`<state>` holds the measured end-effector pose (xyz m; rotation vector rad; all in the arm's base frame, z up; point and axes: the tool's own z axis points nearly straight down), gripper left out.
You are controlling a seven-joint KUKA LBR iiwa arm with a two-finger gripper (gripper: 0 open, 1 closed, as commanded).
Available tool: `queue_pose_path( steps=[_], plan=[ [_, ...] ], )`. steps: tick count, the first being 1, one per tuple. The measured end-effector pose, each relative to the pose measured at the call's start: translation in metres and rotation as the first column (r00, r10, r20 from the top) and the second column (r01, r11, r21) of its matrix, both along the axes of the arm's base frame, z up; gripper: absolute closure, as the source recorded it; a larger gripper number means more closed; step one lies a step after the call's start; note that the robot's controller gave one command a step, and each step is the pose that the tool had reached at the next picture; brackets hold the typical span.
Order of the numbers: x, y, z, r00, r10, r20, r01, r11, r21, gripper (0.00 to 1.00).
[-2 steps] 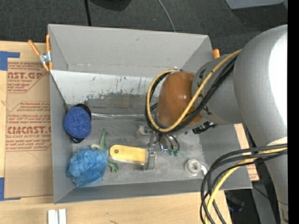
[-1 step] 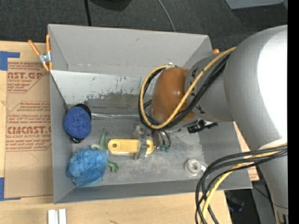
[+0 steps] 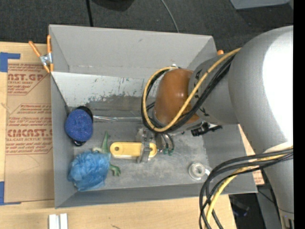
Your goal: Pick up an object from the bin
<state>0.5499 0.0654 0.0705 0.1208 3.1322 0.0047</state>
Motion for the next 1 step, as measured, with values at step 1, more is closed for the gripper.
queue_pose_path(
  steps=[1],
  plan=[
    [-0.0151, -0.0016, 0.0815, 1.000, -0.001, 0.001, 0.001, 1.000, 0.001, 1.00]
  ],
)
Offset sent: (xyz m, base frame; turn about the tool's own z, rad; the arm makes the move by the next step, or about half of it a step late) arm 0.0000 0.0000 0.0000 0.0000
